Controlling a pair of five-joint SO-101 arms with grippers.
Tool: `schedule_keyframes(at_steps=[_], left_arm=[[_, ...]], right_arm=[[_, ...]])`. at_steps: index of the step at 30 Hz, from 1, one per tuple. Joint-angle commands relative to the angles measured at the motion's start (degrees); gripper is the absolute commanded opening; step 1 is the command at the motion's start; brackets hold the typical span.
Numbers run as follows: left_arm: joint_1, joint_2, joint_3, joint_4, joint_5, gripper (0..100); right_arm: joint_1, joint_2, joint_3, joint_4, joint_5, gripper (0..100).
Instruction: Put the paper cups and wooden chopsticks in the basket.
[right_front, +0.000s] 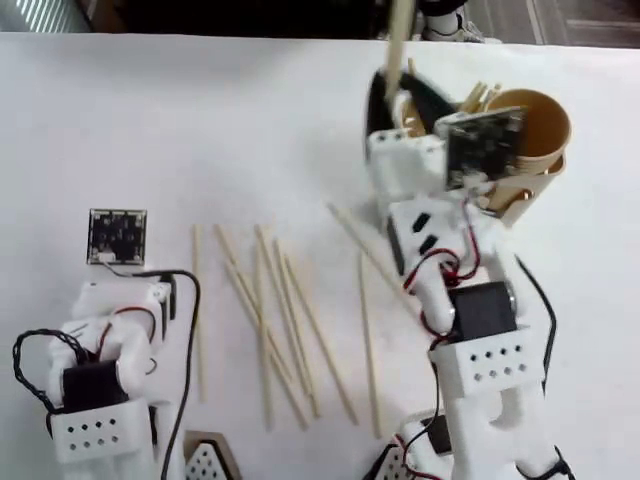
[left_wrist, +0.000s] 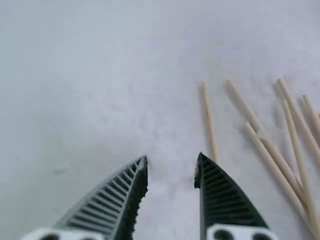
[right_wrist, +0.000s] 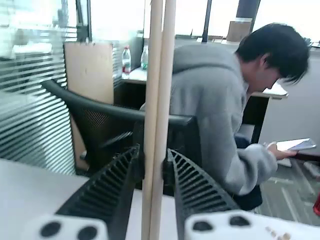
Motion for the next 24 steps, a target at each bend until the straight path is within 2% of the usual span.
schedule_keyframes(at_steps=[1,5,12,20,24], left_arm=[[-0.31,-0.57,-0.26,-1.05,-0.35,16],[-0.31,-0.57,-0.26,-1.05,-0.35,16],[-0.22,-0.57,-0.26,-1.05,-0.35,16],[-0.13,-0.57,-0.26,-1.05,-0.35,16],[-0.13,-0.57,-0.26,-1.05,-0.35,16]], right_arm=[[3.56,-1.54,-1.49,-6.9,0.7,1.9],[7.6,-1.45,0.79,-11.91,0.62,1.9],[10.77,-1.45,16.18,-28.97,0.7,1.9],[10.86,3.21,24.62,-29.93,0.62,2.4],[10.95,7.96,22.59,-29.05,0.62,12.6]])
